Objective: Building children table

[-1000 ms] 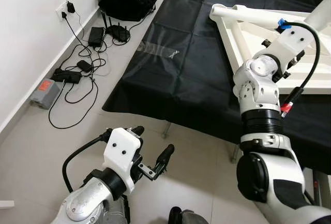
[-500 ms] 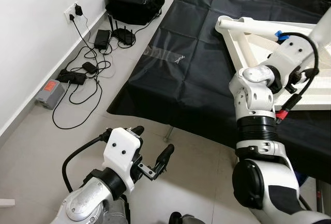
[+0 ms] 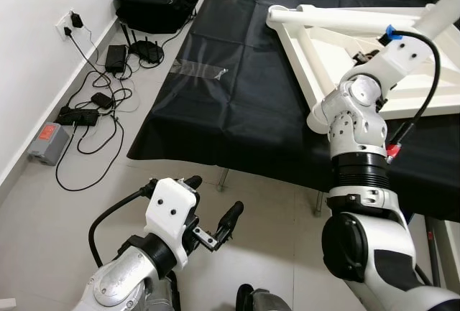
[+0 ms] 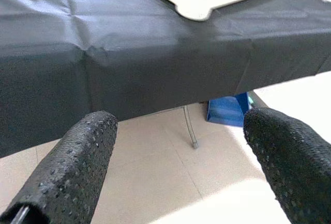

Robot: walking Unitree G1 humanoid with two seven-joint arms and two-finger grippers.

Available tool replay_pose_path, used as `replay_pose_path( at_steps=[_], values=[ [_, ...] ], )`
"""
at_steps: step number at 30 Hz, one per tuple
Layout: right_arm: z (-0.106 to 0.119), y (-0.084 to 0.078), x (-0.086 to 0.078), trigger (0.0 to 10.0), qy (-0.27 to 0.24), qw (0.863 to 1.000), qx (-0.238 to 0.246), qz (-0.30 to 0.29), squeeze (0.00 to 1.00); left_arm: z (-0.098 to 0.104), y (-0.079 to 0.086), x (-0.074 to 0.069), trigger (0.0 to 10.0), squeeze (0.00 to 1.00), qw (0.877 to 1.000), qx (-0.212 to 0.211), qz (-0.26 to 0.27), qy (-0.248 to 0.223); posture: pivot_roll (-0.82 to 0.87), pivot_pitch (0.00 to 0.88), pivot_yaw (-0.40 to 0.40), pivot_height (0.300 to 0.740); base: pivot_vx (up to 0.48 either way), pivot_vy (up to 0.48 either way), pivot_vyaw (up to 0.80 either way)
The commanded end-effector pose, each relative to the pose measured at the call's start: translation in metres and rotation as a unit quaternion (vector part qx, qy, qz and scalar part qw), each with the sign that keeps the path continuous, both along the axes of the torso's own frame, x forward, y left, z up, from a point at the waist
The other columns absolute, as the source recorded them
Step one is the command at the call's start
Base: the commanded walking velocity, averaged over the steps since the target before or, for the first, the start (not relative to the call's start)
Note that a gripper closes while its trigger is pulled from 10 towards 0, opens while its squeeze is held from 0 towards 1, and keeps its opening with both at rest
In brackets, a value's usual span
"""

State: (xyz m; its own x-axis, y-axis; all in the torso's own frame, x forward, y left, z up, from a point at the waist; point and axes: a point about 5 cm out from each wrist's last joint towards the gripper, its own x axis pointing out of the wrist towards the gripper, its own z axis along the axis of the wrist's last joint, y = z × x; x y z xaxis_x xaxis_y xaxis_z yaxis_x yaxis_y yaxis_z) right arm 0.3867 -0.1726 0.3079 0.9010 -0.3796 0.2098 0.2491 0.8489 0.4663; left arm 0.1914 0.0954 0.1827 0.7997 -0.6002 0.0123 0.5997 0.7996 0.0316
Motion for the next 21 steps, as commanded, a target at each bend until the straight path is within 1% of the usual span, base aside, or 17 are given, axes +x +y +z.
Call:
replay_pose_path(
  at_steps=[1, 2, 3, 5, 6, 8, 9, 10, 11, 12, 13, 15, 16, 17, 18, 19, 21],
  values=[
    [0.04, 0.029, -0.013, 10.0, -0.12, 0.984, -0.053, 0.124, 0.0, 0.0, -0.002, 0.003, 10.0, 0.0, 1.0, 0.002, -0.001, -0.008, 0.18, 0.224, -0.074, 0.74, 0.0, 0.0, 0.0],
    [0.04, 0.029, -0.013, 10.0, -0.12, 0.984, -0.053, 0.124, 0.0, 0.0, -0.002, 0.003, 10.0, 0.0, 1.0, 0.002, -0.001, -0.008, 0.18, 0.224, -0.074, 0.74, 0.0, 0.0, 0.0],
    [0.049, 0.031, -0.021, 10.0, -0.155, 0.974, -0.078, 0.143, 0.0, 0.002, -0.002, 0.007, 10.0, 0.0, 1.0, 0.004, 0.004, -0.016, 0.18, 0.218, -0.075, 0.74, 0.0, 0.0, 0.0],
    [0.049, 0.031, -0.021, 10.0, -0.155, 0.974, -0.078, 0.143, 0.0, 0.002, -0.002, 0.007, 10.0, 0.0, 1.0, 0.004, 0.004, -0.016, 0.18, 0.218, -0.075, 0.74, 0.0, 0.0, 0.0],
    [0.053, 0.032, -0.025, 10.0, -0.171, 0.969, -0.093, 0.15, 0.0, 0.003, -0.002, 0.009, 10.0, 0.0, 1.0, 0.005, 0.008, -0.021, 0.18, 0.213, -0.074, 0.74, 0.0, 0.0, 0.0],
    [0.062, 0.029, -0.045, 10.0, -0.223, 0.953, -0.124, 0.163, 0.0, 0.008, -0.003, 0.018, 10.0, 0.0, 0.999, 0.0, 0.023, -0.041, 0.16, 0.188, -0.065, 0.74, 0.0, 0.0, 0.0],
    [0.062, 0.029, -0.045, 10.0, -0.223, 0.953, -0.124, 0.163, 0.0, 0.008, -0.003, 0.018, 10.0, 0.0, 0.999, 0.0, 0.023, -0.041, 0.16, 0.188, -0.065, 0.74, 0.0, 0.0, 0.0],
    [0.064, 0.028, -0.051, 10.0, -0.239, 0.947, -0.13, 0.173, 0.0, 0.01, -0.003, 0.021, 10.0, 0.0, 0.998, -0.003, 0.029, -0.047, 0.16, 0.188, -0.065, 0.74, 0.0, 0.0, 0.0],
    [0.064, 0.028, -0.051, 10.0, -0.239, 0.947, -0.13, 0.173, 0.0, 0.01, -0.003, 0.021, 10.0, 0.0, 0.998, -0.003, 0.029, -0.047, 0.16, 0.188, -0.065, 0.74, 0.0, 0.0, 0.0],
    [0.065, 0.029, -0.057, 10.0, -0.25, 0.941, -0.133, 0.184, 0.0, 0.013, -0.004, 0.025, 10.0, 0.0, 0.998, -0.007, 0.034, -0.054, 0.16, 0.176, -0.061, 0.74, 0.0, 0.0, 0.0],
    [0.062, 0.03, -0.06, 10.0, -0.249, 0.938, -0.16, 0.178, 0.0, 0.02, -0.005, 0.03, 10.0, 0.0, 0.997, -0.009, 0.041, -0.071, 0.16, 0.169, -0.057, 0.74, 0.0, 0.0, 0.0],
    [0.058, 0.03, -0.063, 10.0, -0.247, 0.936, -0.173, 0.18, 0.0, 0.026, -0.005, 0.034, 10.0, 0.0, 0.995, -0.015, 0.048, -0.082, 0.16, 0.167, -0.054, 0.74, 0.0, 0.0, 0.0],
    [0.05, 0.028, -0.064, 10.0, -0.236, 0.936, -0.203, 0.163, 0.0, 0.031, -0.004, 0.038, 10.0, 0.0, 0.994, -0.016, 0.058, -0.094, 0.16, 0.157, -0.056, 0.74, 0.0, 0.0, 0.0],
    [0.05, 0.028, -0.064, 10.0, -0.236, 0.936, -0.203, 0.163, 0.0, 0.031, -0.004, 0.038, 10.0, 0.0, 0.994, -0.016, 0.058, -0.094, 0.16, 0.157, -0.056, 0.74, 0.0, 0.0, 0.0],
    [0.039, 0.023, -0.065, 10.0, -0.217, 0.94, -0.212, 0.159, 0.0, 0.035, -0.002, 0.042, 10.0, 0.0, 0.992, -0.023, 0.07, -0.1, 0.16, 0.151, -0.053, 0.74, 0.0, 0.0, -0.48],
    [0.039, 0.023, -0.065, 10.0, -0.217, 0.94, -0.212, 0.159, 0.0, 0.035, -0.002, 0.042, 10.0, 0.0, 0.992, -0.023, 0.07, -0.1, 0.16, 0.151, -0.053, 0.74, 0.0, 0.0, -0.48],
    [0.021, 0.015, -0.066, 10.0, -0.187, 0.945, -0.222, 0.149, 0.0, 0.04, 0.002, 0.051, 10.0, 0.0, 0.989, -0.03, 0.096, -0.11, 0.15, 0.141, -0.049, 0.74, 0.0, 0.0, -0.4]
  ],
)
